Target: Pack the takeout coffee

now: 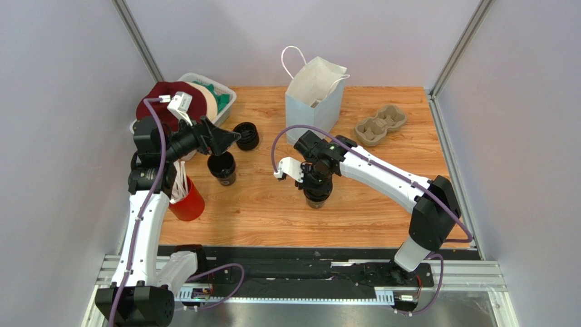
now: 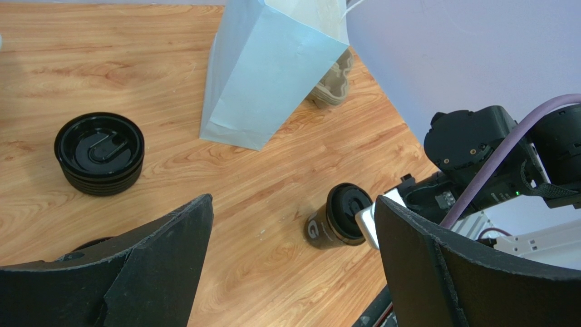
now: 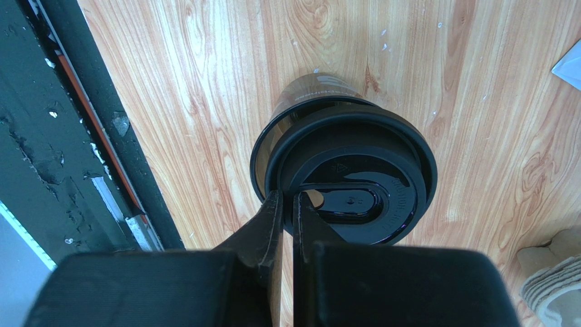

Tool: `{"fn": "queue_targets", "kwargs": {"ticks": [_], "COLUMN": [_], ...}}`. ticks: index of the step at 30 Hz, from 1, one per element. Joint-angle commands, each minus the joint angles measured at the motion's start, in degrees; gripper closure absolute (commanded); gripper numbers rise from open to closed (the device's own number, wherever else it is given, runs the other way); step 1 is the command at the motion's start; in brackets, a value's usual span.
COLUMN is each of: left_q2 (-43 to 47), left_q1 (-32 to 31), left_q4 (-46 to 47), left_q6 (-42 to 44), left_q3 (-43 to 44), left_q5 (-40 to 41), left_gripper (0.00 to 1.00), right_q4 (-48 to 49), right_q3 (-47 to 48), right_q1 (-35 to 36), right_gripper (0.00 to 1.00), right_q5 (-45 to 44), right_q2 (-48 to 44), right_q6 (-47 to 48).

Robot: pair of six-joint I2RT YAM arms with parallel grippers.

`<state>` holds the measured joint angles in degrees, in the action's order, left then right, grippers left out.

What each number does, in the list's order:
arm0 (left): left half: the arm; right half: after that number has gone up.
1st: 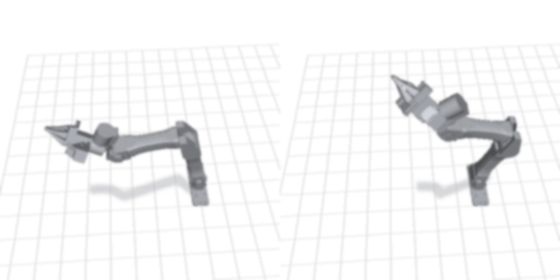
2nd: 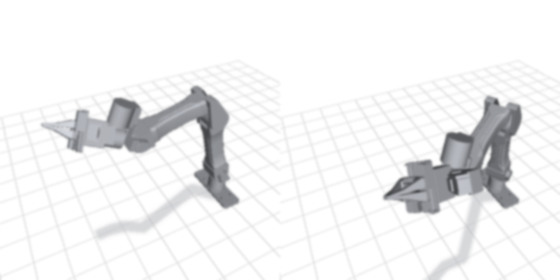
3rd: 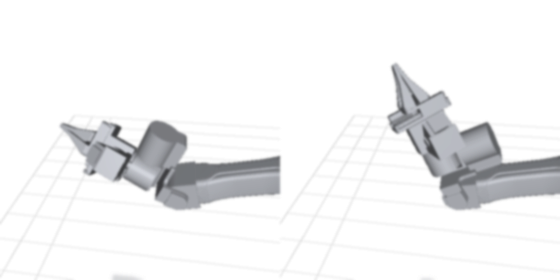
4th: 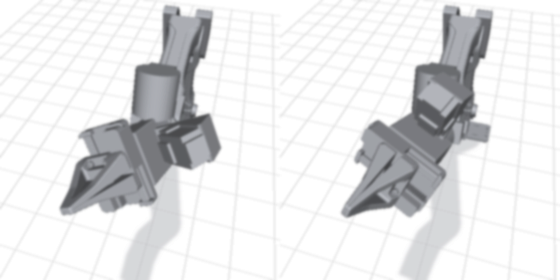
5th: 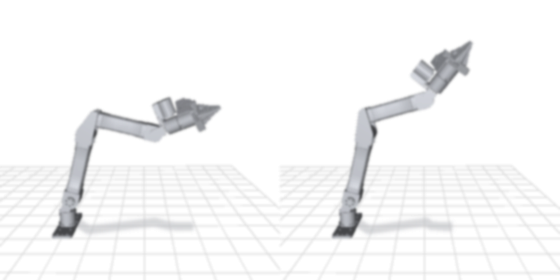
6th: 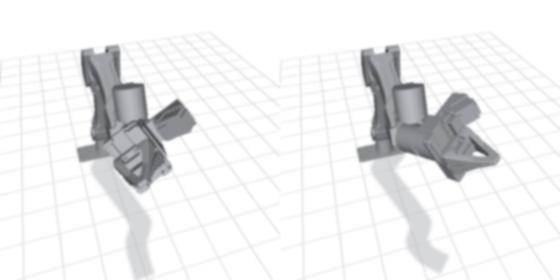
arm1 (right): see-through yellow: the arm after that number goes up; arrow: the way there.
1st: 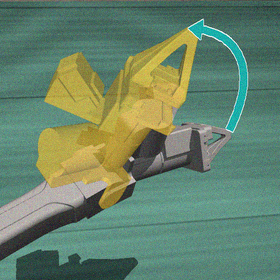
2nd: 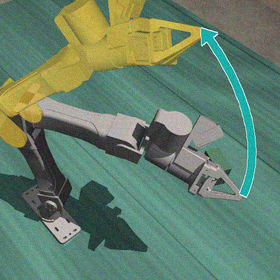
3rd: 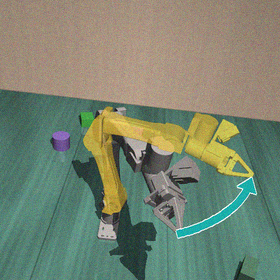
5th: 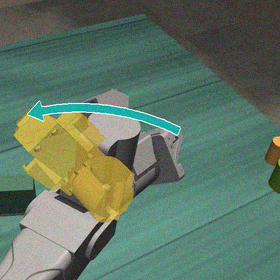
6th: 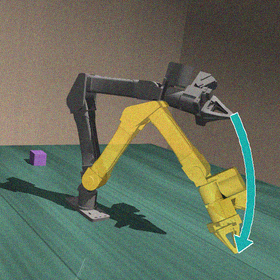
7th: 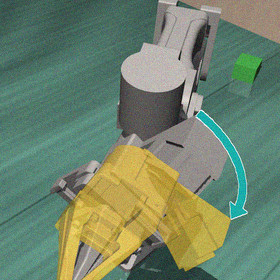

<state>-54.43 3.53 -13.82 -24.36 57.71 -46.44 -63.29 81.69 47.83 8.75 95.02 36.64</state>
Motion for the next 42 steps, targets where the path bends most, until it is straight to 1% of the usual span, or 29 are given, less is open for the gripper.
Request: {"fn": "queue_targets", "kwargs": {"ticks": [1, 33, 42], "left_q2": [1.0, 1.17, 0.91], "left_q1": [0.78, 0.95, 1.04], "left_q4": [2.84, 3.19, 3.28], "left_q6": [-0.78, -1.13, -1.22], "left_q3": [-0.41, -0.67, -0.85], "left_q5": [-1.2, -1.73, -1.82], "left_gripper": [0.04, 0.04, 0.04], "right_q4": [1.15, 0.18, 1.15], "right_q3": [-0.04, -1.01, -0.83], "right_q1": [0.24, 1.12, 1.21], "right_gripper": [1.0, 1.0, 1.0], "right_q5": [-0.14, 1.27, 1.0], "right_q2": [-2.65, -0.63, -1.51], "right_q6": [-0.87, 0.36, 0.01]}}
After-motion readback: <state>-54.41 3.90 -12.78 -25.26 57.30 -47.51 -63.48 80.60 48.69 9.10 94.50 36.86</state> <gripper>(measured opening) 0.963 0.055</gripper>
